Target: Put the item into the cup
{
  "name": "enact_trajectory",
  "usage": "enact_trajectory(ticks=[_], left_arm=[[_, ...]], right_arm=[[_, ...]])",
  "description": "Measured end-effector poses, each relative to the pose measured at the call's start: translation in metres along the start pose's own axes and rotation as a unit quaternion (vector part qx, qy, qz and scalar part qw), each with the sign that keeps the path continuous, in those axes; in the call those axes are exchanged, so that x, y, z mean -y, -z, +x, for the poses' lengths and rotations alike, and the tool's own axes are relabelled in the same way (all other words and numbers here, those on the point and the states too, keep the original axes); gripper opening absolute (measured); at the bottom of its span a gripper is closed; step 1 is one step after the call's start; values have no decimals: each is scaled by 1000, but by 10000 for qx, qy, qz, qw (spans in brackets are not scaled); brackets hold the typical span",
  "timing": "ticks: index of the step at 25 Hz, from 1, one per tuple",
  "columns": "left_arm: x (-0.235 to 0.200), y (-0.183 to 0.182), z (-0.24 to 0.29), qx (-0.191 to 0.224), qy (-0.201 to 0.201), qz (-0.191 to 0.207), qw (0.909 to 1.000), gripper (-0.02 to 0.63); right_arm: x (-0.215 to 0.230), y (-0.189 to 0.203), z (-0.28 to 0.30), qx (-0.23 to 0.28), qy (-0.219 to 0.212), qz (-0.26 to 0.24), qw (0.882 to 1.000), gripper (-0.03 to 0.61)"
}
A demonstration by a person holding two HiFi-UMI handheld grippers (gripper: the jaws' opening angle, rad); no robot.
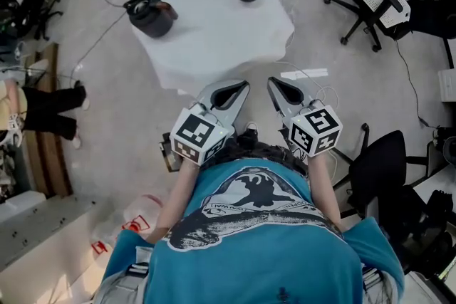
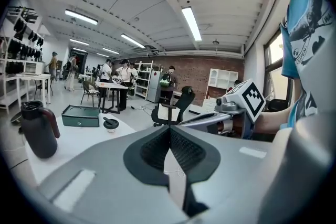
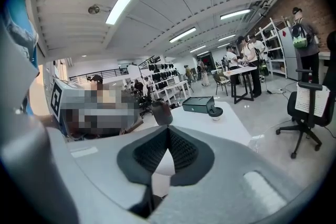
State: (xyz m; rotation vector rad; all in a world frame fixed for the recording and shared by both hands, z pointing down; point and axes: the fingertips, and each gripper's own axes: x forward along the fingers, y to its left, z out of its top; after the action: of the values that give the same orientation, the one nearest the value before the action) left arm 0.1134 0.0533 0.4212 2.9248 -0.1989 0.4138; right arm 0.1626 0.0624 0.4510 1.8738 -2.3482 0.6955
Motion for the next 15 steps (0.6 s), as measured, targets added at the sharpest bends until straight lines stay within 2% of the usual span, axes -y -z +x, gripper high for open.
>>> enact_trajectory(ticks=[15], left_arm=[[6, 3, 4, -46, -40, -8, 10000, 6]], right_arm=[[3, 2, -11, -67, 4, -219, 9997, 0]])
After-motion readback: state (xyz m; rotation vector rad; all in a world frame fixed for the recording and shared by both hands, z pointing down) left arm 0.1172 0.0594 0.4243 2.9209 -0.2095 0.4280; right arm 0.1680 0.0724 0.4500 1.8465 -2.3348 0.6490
